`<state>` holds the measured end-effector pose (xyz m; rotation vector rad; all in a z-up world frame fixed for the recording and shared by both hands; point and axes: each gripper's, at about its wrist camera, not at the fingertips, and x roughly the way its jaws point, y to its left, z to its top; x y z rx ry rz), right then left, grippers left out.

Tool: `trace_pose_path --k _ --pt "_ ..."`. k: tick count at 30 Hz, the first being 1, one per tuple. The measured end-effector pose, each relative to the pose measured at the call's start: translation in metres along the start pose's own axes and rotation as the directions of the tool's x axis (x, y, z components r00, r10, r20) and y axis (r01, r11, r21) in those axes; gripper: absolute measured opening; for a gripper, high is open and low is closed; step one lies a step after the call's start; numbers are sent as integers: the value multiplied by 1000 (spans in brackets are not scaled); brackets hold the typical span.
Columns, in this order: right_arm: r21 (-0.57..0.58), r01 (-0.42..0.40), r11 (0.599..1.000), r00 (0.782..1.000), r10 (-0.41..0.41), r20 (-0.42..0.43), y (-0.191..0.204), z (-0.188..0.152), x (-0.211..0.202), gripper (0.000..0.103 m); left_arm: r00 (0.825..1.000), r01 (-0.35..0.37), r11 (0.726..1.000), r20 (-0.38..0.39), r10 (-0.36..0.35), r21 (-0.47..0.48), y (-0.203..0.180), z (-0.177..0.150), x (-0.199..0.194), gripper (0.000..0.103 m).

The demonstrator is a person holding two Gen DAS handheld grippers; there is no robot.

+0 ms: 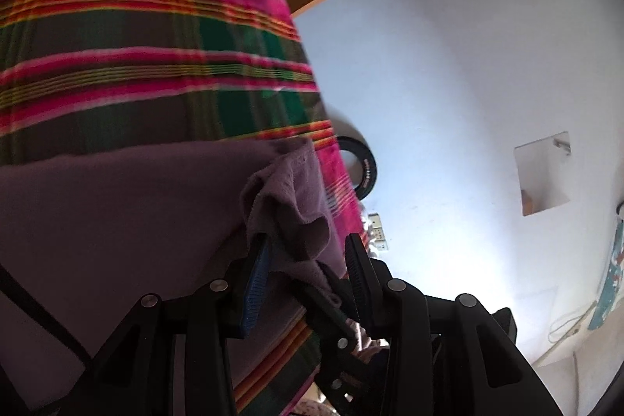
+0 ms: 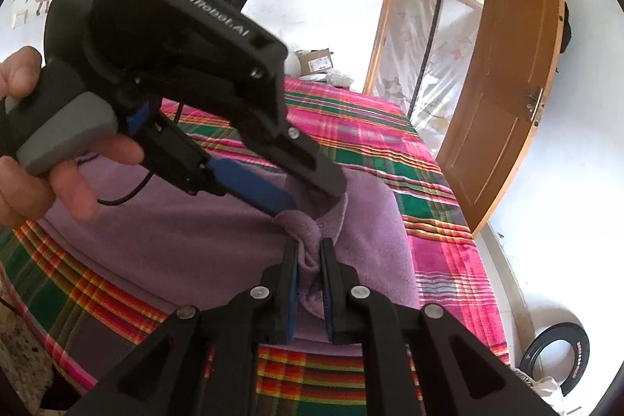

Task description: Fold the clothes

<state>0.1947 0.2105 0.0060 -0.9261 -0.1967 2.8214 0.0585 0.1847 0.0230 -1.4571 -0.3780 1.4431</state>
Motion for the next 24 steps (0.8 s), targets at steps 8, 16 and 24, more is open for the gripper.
trace_pose_path --k 8,16,24 --pt "-10 2 1000 1000 -2 -1 14 2 -1 11 998 -39 998 36 41 -58 17 -9 -15 41" --pt "-29 -17 999 1000 17 0 30 4 -6 11 998 -52 996 31 55 -76 16 -9 3 41" --pt "-42 -45 998 999 46 17 10 -13 -27 11 997 -74 989 13 76 -125 21 -1 16 41"
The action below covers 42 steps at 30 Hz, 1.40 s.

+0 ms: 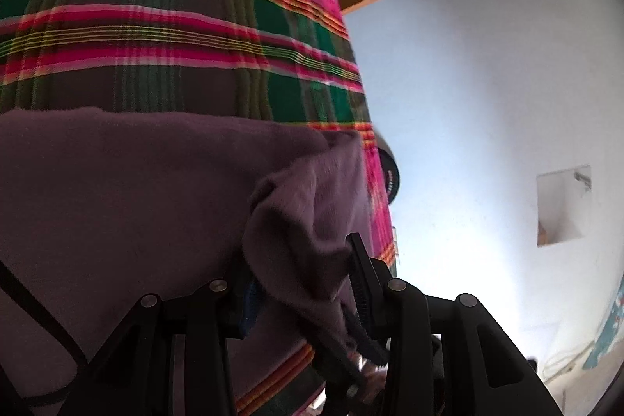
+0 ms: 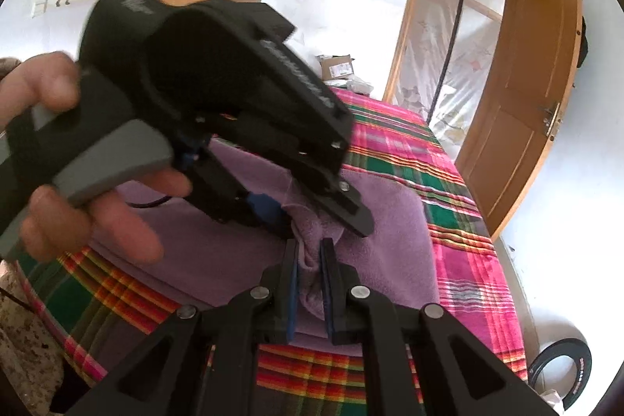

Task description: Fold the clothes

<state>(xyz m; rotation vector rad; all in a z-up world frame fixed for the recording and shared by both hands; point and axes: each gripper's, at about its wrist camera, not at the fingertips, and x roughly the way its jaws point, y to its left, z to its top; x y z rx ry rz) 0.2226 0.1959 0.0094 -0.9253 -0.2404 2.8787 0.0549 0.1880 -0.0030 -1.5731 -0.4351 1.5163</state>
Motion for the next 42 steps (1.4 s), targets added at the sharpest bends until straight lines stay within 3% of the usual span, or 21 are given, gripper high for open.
trace_pose_path --k 9,14,22,32,42 --pt "18 -20 1000 1000 20 2 -1 -4 5 11 997 -77 996 -4 77 42 -9 1 2 38" --pt "23 -37 999 999 37 15 6 -1 9 11 997 -78 996 26 77 40 -10 -5 -10 24" --pt "15 -68 998 997 68 38 17 9 5 11 995 -71 997 73 68 39 -7 -18 -43 23" --pt "-16 -135 991 989 136 63 49 22 7 11 980 -139 989 151 131 44 15 -19 -79 23" --pt "-49 -205 978 977 207 48 75 27 25 11 961 -189 982 203 188 -17 48 -28 -117 23"
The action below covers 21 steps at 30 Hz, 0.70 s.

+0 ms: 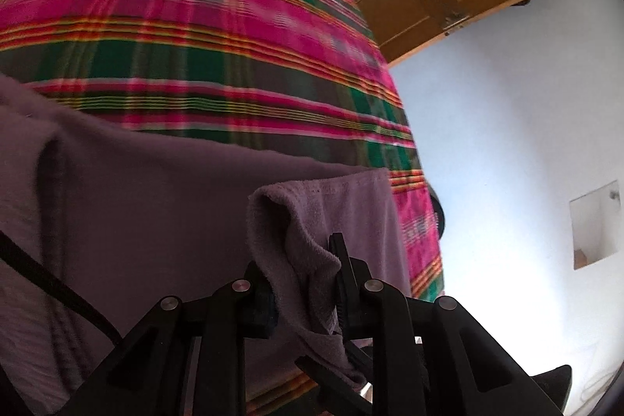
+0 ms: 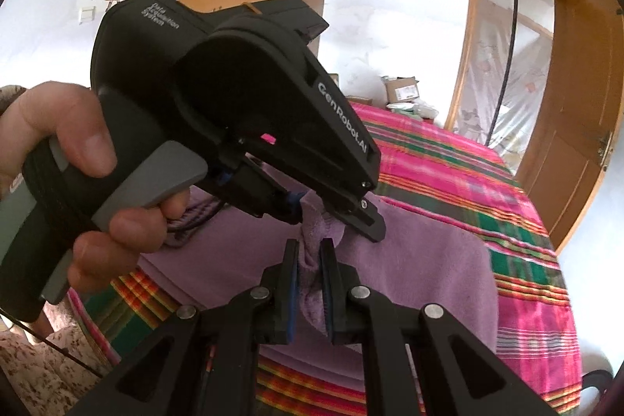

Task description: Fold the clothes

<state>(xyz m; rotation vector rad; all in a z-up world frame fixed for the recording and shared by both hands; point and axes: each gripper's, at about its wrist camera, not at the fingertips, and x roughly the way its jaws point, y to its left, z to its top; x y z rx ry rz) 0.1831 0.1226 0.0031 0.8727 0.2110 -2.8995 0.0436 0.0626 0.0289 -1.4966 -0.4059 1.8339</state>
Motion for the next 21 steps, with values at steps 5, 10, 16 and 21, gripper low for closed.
trace_pose_path --k 5,10,16,21 --pt "4 -11 1000 1000 11 -21 -3 0 12 11 1000 -17 1000 -11 17 -14 13 4 4 23" --pt "8 -10 1000 999 10 -48 9 2 19 11 999 -22 999 -26 21 -40 26 5 0 23" --pt "21 -25 999 997 27 -77 17 0 18 14 1000 -7 997 8 8 -74 36 9 -13 23" --pt "26 -72 997 993 74 -95 6 7 38 23 997 -36 997 71 41 -67 36 8 -34 21"
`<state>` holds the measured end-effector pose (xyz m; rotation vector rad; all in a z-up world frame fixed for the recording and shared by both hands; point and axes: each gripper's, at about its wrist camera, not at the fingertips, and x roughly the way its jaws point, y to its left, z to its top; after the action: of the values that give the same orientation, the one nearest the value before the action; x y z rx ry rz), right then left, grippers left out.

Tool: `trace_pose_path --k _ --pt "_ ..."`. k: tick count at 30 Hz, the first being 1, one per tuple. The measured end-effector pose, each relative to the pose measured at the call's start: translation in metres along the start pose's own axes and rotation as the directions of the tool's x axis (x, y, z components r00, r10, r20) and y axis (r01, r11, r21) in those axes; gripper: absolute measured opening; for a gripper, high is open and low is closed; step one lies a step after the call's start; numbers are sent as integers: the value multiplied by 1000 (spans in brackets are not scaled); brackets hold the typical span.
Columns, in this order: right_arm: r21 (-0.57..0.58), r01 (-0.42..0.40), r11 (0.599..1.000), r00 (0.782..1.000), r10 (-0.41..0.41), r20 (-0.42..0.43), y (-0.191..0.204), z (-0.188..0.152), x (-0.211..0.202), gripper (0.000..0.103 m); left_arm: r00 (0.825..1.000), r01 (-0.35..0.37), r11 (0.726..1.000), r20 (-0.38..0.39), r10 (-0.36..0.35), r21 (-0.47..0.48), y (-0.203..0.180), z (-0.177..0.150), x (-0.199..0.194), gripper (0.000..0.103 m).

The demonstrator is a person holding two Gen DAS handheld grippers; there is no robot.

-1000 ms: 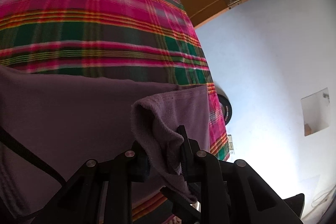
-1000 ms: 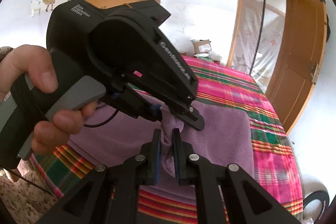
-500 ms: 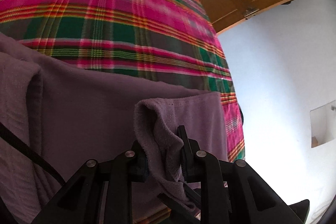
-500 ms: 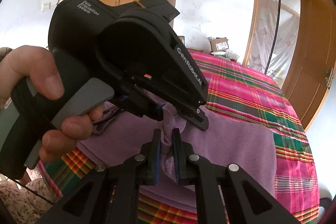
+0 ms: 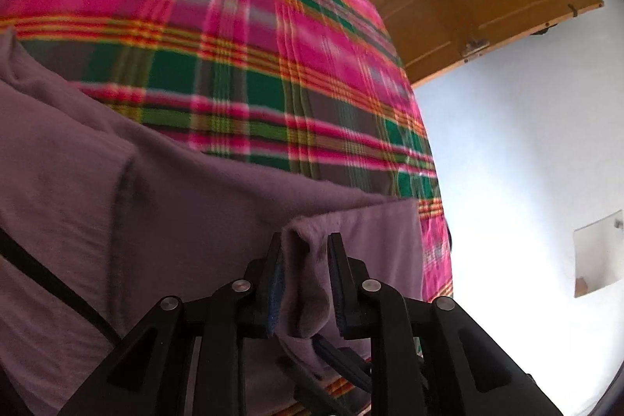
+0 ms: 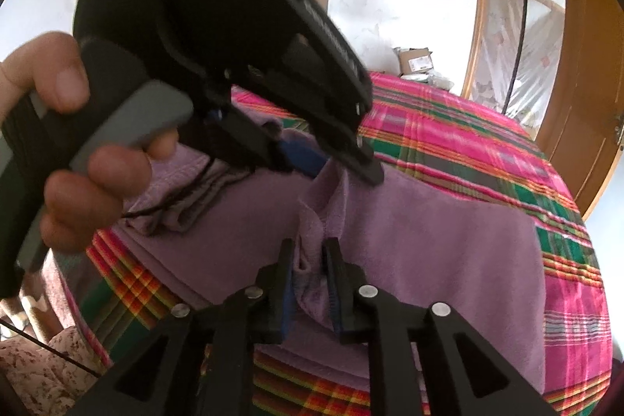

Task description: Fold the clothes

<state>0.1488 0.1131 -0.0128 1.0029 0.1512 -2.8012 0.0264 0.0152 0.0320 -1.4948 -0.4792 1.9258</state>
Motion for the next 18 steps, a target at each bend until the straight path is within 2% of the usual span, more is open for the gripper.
trace_pose_path --k 3,7,9,12,15,18 --pt "-23 -43 999 999 43 9 2 2 -1 29 998 -36 999 44 35 34 -2 -4 -14 23" --pt "-61 -67 996 996 70 47 5 3 -15 30 993 -85 994 86 79 74 -9 -9 -24 23" --pt "-40 -60 997 996 62 71 -2 6 -25 31 993 -73 994 99 65 83 -10 -11 -32 23" --pt "25 -21 999 996 19 93 -19 7 -36 31 982 -114 989 162 99 91 -18 -12 -42 23" --pt "102 1 995 999 -4 37 -18 4 -41 31 983 -56 993 178 37 101 -23 -10 -49 23" --pt "132 -3 991 1000 4 -8 -15 -5 -23 31 988 -55 991 150 37 121 -32 -11 -39 23"
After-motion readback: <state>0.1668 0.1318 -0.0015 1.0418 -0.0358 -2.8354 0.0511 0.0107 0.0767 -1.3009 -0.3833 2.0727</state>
